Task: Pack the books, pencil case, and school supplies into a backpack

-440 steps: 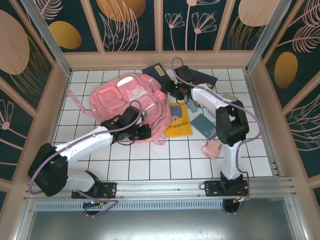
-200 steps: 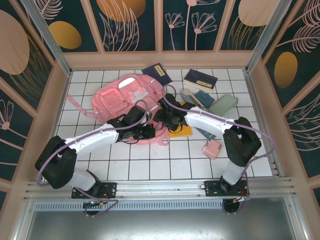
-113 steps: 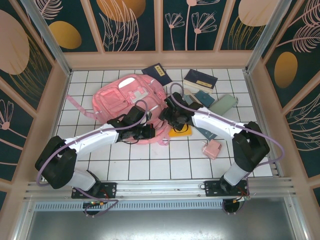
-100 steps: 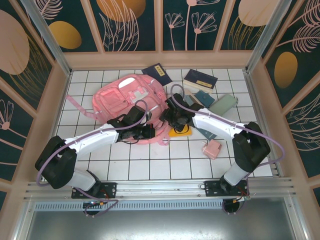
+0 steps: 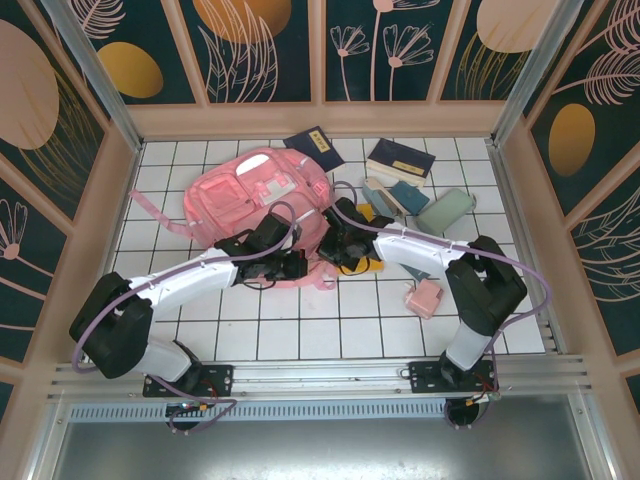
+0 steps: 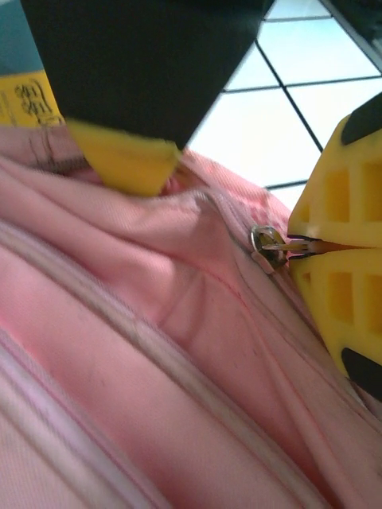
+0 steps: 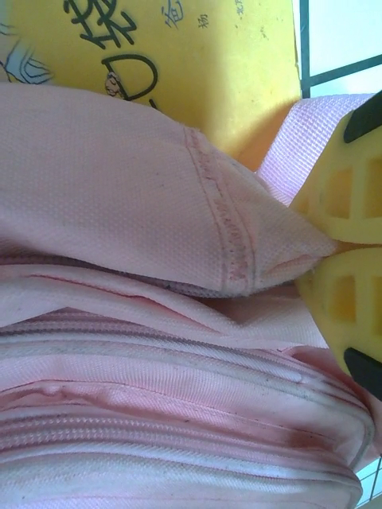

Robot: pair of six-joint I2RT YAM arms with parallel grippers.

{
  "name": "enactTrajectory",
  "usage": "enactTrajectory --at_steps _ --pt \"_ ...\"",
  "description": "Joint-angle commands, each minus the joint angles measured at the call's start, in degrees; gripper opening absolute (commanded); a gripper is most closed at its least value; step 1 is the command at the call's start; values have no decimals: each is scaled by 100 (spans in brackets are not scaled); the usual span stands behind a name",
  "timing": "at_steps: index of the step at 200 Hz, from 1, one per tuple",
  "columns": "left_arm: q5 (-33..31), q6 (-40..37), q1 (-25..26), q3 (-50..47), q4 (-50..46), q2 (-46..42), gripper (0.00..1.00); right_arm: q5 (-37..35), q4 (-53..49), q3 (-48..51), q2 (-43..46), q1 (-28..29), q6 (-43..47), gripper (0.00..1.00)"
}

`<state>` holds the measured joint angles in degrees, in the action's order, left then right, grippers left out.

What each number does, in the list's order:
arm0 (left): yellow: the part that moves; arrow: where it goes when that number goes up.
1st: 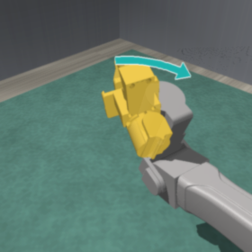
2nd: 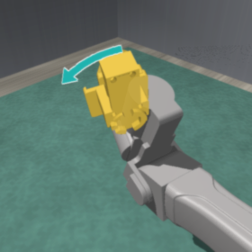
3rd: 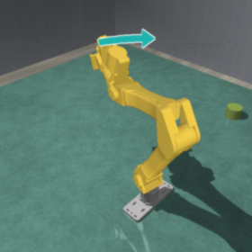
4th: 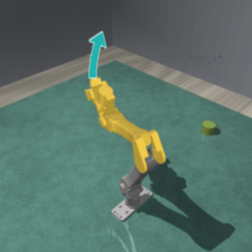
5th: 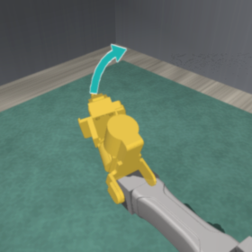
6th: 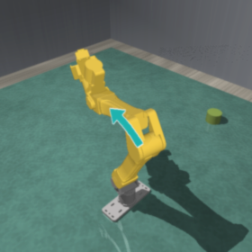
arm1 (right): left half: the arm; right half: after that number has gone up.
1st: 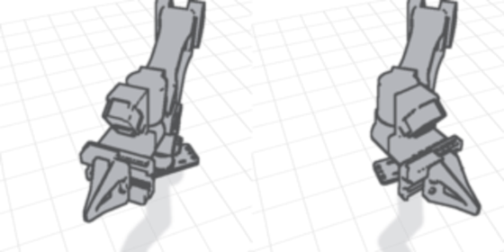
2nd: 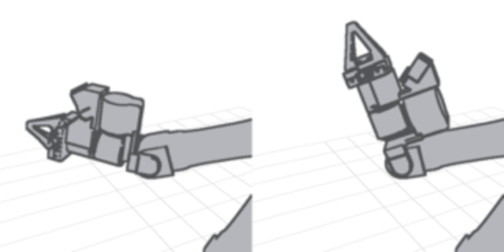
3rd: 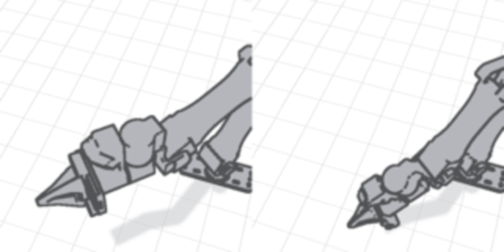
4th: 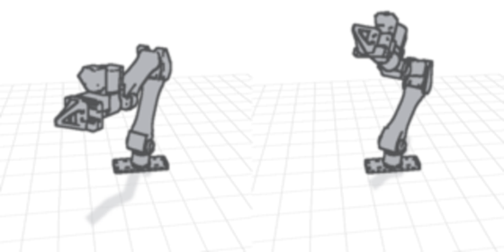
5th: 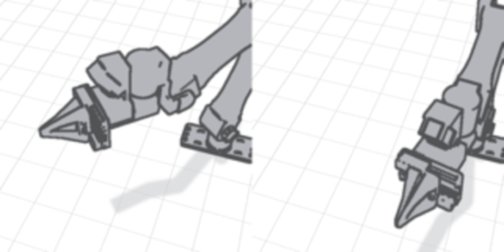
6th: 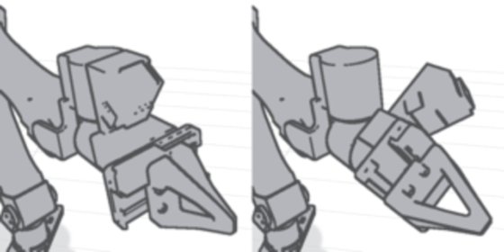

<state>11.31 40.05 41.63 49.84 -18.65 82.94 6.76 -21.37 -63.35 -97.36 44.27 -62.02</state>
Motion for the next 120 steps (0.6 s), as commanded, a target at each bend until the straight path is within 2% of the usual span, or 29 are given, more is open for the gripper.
enactTrajectory --at_steps 1,37,64,78,94,120 --pt "-794 -226 -16 91 -993 -142 0 -342 4 -19 218 -196 153 0" --pt "-1600 -317 -181 -106 -2139 -314 0 -241 156 134 362 -470 341 0" --pt "-2092 -433 -698 -230 -2728 -477 0 -37 277 182 392 -590 560 0" --pt "-2461 -512 -1029 -226 -2916 -488 0 48 309 200 423 -628 685 0" --pt "-2417 -586 -1462 -137 -2876 -399 0 133 341 243 484 -661 837 0" --pt "-2662 -537 -1869 112 -2770 -98 0 218 278 334 655 -756 1064 0"
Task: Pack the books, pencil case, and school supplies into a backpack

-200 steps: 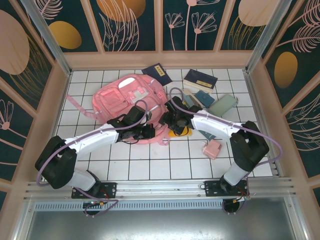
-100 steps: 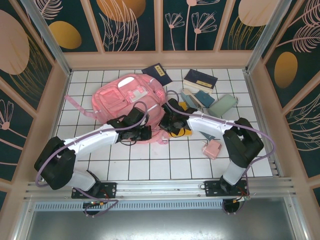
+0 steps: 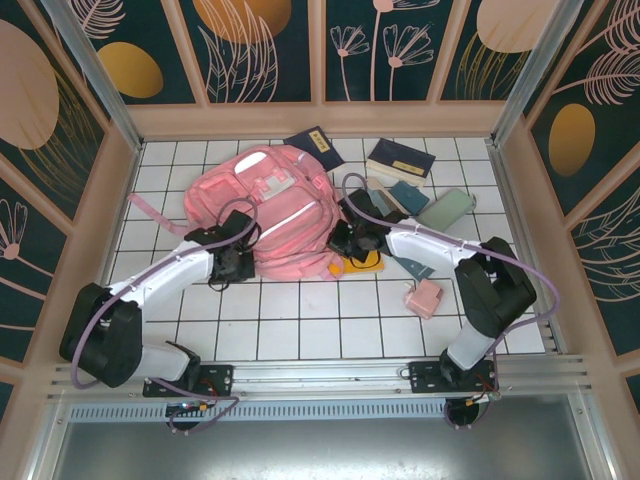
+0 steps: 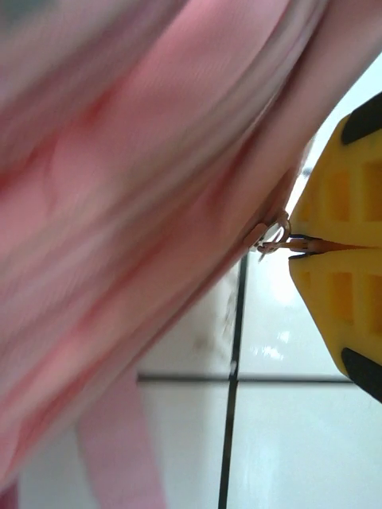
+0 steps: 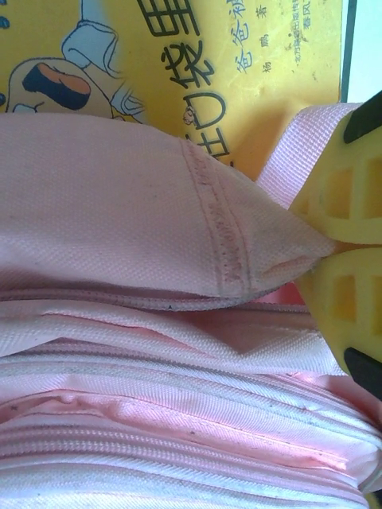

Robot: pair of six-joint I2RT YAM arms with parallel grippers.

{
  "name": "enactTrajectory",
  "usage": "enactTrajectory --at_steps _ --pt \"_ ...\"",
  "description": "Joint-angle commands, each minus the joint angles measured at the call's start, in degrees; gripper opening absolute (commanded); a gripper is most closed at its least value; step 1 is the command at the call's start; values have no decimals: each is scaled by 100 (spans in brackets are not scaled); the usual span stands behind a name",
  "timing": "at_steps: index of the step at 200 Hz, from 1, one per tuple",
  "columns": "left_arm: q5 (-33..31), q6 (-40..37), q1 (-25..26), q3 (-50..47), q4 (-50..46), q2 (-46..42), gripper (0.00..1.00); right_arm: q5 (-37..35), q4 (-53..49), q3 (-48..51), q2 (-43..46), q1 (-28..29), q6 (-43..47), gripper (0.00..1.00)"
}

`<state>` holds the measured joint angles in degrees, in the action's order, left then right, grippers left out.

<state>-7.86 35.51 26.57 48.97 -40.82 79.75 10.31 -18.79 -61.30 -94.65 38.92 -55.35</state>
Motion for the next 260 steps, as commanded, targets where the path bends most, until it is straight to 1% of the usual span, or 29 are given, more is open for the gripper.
enactTrajectory --at_steps 1,17,33,50,68,89,108,137,158,168,199,239,260 --pt "-749 -85 -385 204 -543 236 0 -135 22 136 394 -223 404 0" --pt "-814 -167 -705 302 -336 434 0 -60 56 274 532 -317 478 0" --pt "-1082 -251 -1030 481 -207 701 0 86 122 379 639 -400 574 0" --pt "-1198 -307 -1448 633 12 954 0 171 103 407 691 -441 708 0" --pt "-917 -265 -1967 640 343 1140 0 191 86 467 752 -459 764 0" --pt "-823 -146 -2287 868 652 1298 0 254 178 611 839 -491 790 0" --pt "-1016 -32 -2323 989 694 1364 0 385 264 614 797 -500 851 0" --pt "-1050 119 -2323 869 628 986 0 484 465 498 590 -423 980 0" --pt "-1042 278 -2324 706 426 491 0 468 542 209 288 -339 1096 0" --pt "-1033 355 -2323 445 317 194 0 464 560 28 112 -295 1184 0" --pt "-1233 594 -2324 174 -104 -758 0 514 501 -663 -537 -234 1531 0" --pt "-842 1008 -2323 -165 -421 -1571 0 719 217 -1818 -1603 -229 2096 0" --pt "-298 1162 -2323 -505 -247 -1946 0 815 77 -2349 -2136 -232 2271 0"
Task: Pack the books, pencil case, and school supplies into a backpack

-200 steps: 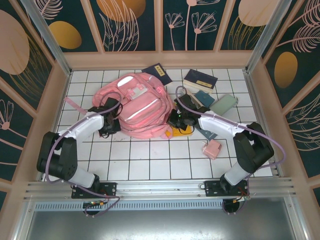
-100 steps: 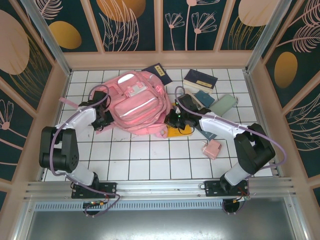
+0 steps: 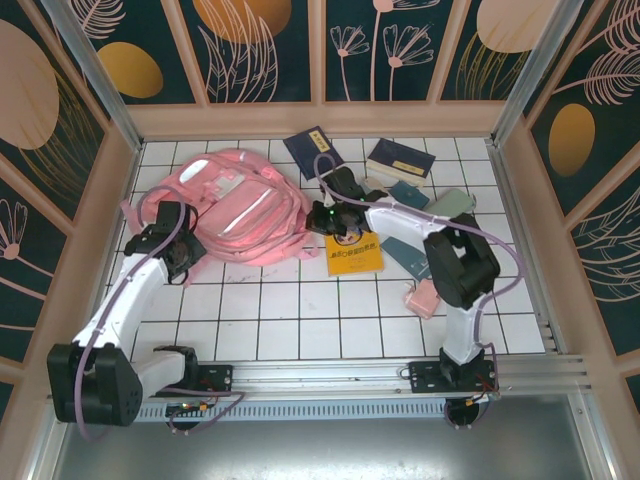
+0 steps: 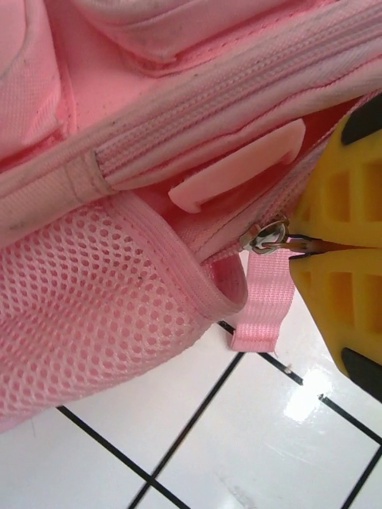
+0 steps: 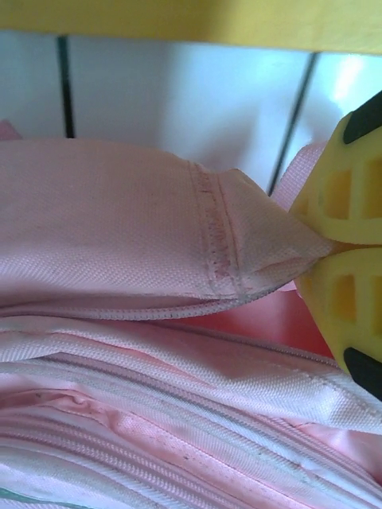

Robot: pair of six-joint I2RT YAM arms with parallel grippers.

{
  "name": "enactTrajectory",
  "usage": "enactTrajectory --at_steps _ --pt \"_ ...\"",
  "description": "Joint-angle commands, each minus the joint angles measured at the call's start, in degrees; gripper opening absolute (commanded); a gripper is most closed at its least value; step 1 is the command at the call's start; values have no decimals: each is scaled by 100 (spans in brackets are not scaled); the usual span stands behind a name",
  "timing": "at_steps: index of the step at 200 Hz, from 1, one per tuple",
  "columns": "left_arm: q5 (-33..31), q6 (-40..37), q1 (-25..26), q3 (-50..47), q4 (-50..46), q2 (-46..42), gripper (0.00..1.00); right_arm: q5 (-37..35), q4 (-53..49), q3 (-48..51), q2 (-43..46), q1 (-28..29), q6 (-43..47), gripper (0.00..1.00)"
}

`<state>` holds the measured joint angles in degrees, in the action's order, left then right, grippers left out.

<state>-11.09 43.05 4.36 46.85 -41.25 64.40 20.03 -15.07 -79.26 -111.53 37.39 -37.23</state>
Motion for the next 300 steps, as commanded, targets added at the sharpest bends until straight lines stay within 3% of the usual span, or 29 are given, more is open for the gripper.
enactTrajectory --at_steps 1,15,33,48,65,83,95,142,147,160,185,224,300 --pt "58 412 -102 -305 -192 -424 0 -158 -299 -571 -467 -76 465 0" --pt "412 431 -102 -485 -58 -553 2 -166 -373 -774 -655 -80 515 0" --pt "498 362 -104 -492 -27 -629 24 -175 -365 -823 -675 -80 531 0" --pt "476 246 -102 -344 -84 -664 46 -171 -391 -802 -594 -82 583 20" --pt "718 94 -102 -146 14 -673 56 -296 -382 -678 -336 -90 599 39" --pt "1321 -22 -89 -15 377 -661 57 -533 -276 -373 90 -121 582 52" --pt "1699 -31 16 13 747 -626 57 -737 -167 -75 437 -165 542 56" --pt "2229 521 1135 -24 2253 -93 58 -1771 818 1834 2038 -512 334 60" --pt "2274 583 1269 -31 2454 -7 63 -1847 859 2029 2197 -556 323 60" --pt "2172 685 1689 69 2777 289 63 -1851 768 2326 2442 -731 321 60" --pt "2089 842 2405 472 3158 1048 62 -1638 218 2413 2354 -1060 463 59" --pt "2012 959 3233 1112 3340 2241 61 -1667 521 2851 2296 -1136 533 59" --pt "2405 940 3598 1751 3627 3799 56 -1552 858 3104 1847 -1346 647 59"
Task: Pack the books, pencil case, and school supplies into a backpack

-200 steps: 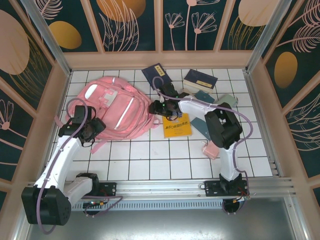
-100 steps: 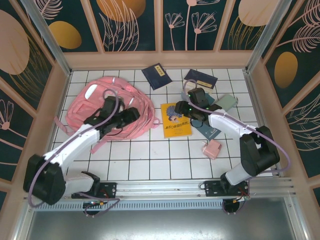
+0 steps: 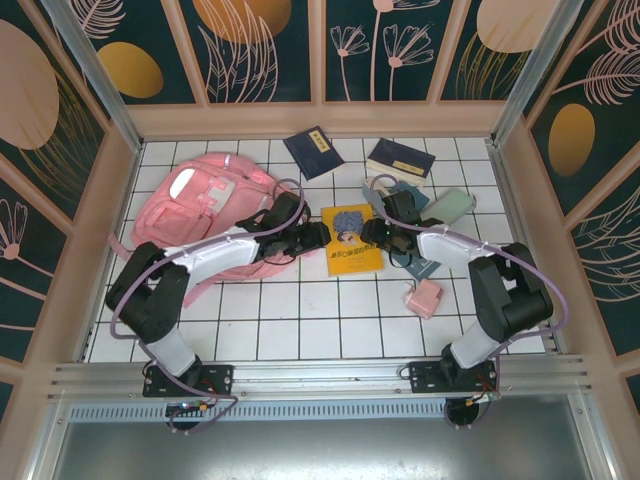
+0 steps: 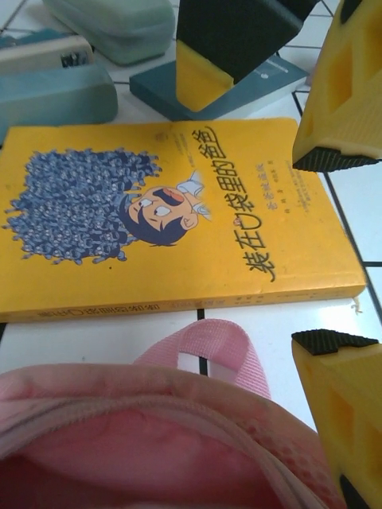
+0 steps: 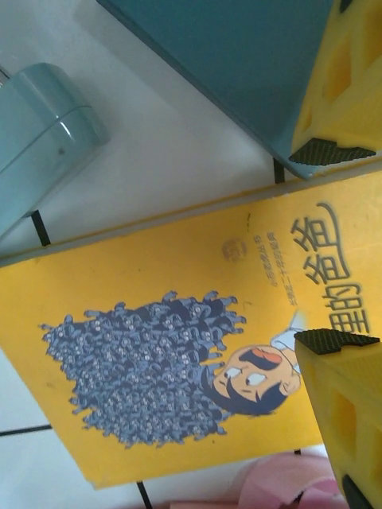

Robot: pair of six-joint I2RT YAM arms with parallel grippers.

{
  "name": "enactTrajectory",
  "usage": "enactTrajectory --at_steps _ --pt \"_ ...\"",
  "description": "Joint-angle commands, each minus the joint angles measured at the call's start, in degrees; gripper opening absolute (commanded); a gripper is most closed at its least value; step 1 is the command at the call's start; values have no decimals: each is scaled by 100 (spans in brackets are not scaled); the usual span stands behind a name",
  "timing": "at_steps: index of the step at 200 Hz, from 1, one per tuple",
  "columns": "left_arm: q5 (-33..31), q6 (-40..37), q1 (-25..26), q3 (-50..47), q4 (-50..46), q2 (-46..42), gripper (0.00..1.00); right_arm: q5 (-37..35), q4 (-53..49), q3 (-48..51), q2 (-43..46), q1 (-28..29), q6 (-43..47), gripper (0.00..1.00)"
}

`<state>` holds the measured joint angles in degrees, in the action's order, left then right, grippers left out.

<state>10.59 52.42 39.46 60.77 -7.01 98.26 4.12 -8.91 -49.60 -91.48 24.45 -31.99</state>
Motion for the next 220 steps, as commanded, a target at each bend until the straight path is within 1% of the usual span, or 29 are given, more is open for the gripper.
enactTrajectory --at_steps 1,18,58,116,136,152,169,176,220 --pt "244 4 92 370 196 431 56 47 246 145 -163 -53 127 59" --pt "232 -21 114 549 93 680 53 54 278 135 -301 -62 147 59" --pt "99 -140 112 839 -260 1188 53 264 437 166 -587 -58 123 59" --pt "-531 -193 114 1211 -1220 1779 52 348 426 201 -760 36 29 58" --pt "-452 -179 110 1185 -1200 1866 52 278 357 140 -771 139 -4 58" --pt "-276 -183 112 1135 -1000 1878 52 232 302 103 -727 211 -46 58" --pt "-286 -172 114 1127 -960 1864 52 -305 -34 -14 -618 329 -155 58" --pt "-315 -179 113 1124 -981 1848 52 -424 -146 -40 -553 346 -154 58" --pt "-577 -205 106 1038 -1101 1724 52 -469 -462 21 61 412 -292 59"
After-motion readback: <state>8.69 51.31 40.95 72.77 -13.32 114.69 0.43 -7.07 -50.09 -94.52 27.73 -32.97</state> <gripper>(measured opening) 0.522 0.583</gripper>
